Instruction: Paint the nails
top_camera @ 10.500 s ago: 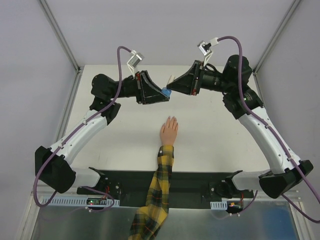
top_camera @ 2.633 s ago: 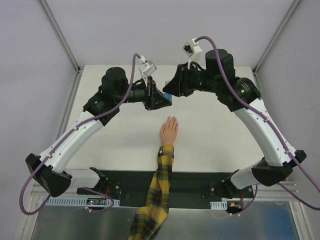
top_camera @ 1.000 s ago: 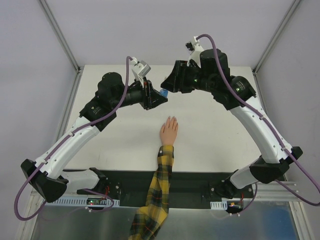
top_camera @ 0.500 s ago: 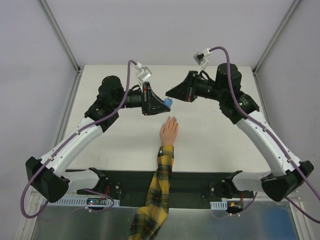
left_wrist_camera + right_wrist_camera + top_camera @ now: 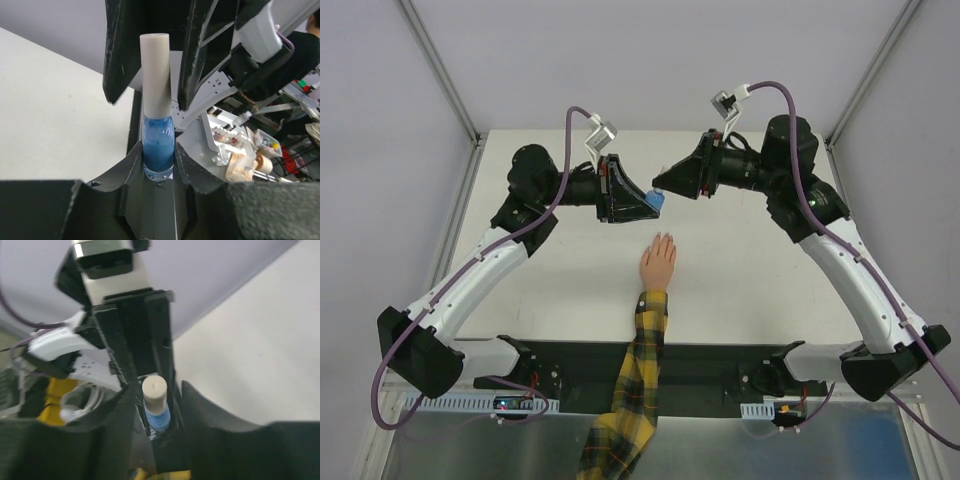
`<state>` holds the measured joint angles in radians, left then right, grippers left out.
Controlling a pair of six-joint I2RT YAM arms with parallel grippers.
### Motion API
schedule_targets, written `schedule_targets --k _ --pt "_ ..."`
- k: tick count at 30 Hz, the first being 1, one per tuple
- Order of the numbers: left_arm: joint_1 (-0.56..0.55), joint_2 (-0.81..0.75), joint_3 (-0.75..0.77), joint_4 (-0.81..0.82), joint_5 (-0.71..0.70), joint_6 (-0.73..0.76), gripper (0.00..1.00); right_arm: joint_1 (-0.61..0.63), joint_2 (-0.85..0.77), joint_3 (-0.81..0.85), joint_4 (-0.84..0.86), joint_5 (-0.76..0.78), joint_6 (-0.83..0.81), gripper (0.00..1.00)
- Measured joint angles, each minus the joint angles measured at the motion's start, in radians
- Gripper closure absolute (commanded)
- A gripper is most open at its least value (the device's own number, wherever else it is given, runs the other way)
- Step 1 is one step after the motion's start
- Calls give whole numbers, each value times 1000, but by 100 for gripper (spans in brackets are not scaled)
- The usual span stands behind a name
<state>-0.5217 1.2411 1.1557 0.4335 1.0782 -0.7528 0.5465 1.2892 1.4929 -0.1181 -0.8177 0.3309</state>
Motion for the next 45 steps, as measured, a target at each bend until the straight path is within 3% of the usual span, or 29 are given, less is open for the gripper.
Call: schedule_targets --k 4,7,15,18,22,29,32,33,34,39,45 --pt "-1 -8 54 -165 -94 146 100 7 -2 125 -241 219 -79 25" --pt "-2 -34 70 -286 -206 250 100 12 -11 182 -349 354 -104 18" --pt "-47 -53 116 -457 -420 418 100 110 53 352 -518 538 -135 19" --pt "-77 -52 137 -492 -471 459 100 137 98 407 -546 583 -135 24" --pt "-111 -52 156 -511 -532 493 100 153 147 438 -583 636 -131 44" --pt "-147 -36 167 -538 -596 516 100 163 183 439 -606 653 -113 62" --pt "-153 -27 167 -546 -615 517 100 165 186 439 -606 642 -108 81" --pt "-153 -27 167 -548 -615 517 100 164 185 436 -604 631 -102 93" --pt "-153 -27 167 -549 -615 517 100 159 183 430 -597 619 -100 99" --pt "-115 -27 161 -550 -515 497 100 99 116 274 -462 481 -73 99" --pt "-49 -10 138 -481 -203 371 100 3 26 26 -137 96 -15 99"
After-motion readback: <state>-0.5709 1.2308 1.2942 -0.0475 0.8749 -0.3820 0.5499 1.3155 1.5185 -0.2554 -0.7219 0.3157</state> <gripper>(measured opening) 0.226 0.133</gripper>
